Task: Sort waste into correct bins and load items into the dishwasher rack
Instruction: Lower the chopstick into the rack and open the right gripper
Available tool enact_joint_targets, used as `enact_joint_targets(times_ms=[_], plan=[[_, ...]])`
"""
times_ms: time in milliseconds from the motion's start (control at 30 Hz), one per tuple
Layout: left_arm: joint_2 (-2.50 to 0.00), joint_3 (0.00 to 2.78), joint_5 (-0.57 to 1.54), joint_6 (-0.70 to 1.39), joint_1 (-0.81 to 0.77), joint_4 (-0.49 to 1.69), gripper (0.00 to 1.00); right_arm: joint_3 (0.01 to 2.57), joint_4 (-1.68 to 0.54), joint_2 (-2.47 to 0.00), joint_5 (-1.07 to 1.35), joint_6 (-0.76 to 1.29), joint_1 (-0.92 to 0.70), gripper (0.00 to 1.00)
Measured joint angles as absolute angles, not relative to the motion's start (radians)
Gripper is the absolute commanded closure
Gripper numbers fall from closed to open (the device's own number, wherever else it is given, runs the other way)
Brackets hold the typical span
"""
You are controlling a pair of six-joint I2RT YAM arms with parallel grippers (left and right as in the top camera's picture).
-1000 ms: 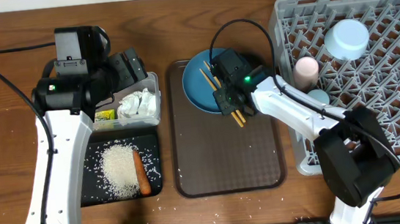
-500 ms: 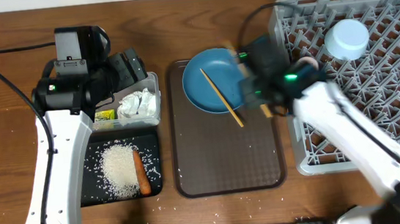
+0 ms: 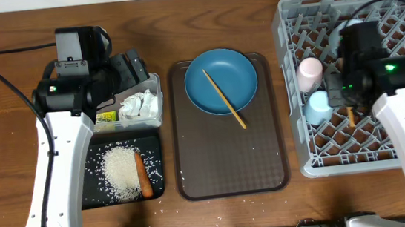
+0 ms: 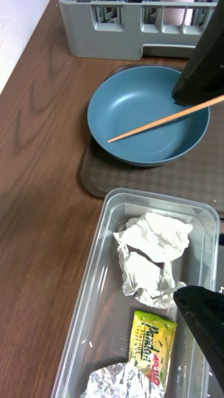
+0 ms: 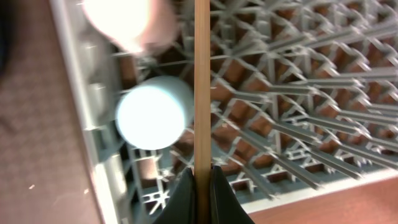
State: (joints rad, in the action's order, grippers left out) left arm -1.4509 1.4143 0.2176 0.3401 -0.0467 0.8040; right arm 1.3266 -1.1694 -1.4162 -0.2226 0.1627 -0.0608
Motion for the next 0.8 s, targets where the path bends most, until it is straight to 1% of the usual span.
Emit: enact_joint_targets(times_ms=[233,567,800], plan=[[-1.451,1.414,0.217,0.34,-0.047,0.804,0.05,1.327,-1.144,-1.42,-0.224,0.116,0.039,0.99],[-1.451,1.414,0.218,0.34,-0.047,0.804,0.05,1.327,-1.098,-1.51,-0.175,-0.043,0.056,0.99],[-1.451,1.414,0.218,0.34,-0.047,0.804,0.05,1.327,-1.027,-1.579,-0.172,-0.13,0.056,0.98]])
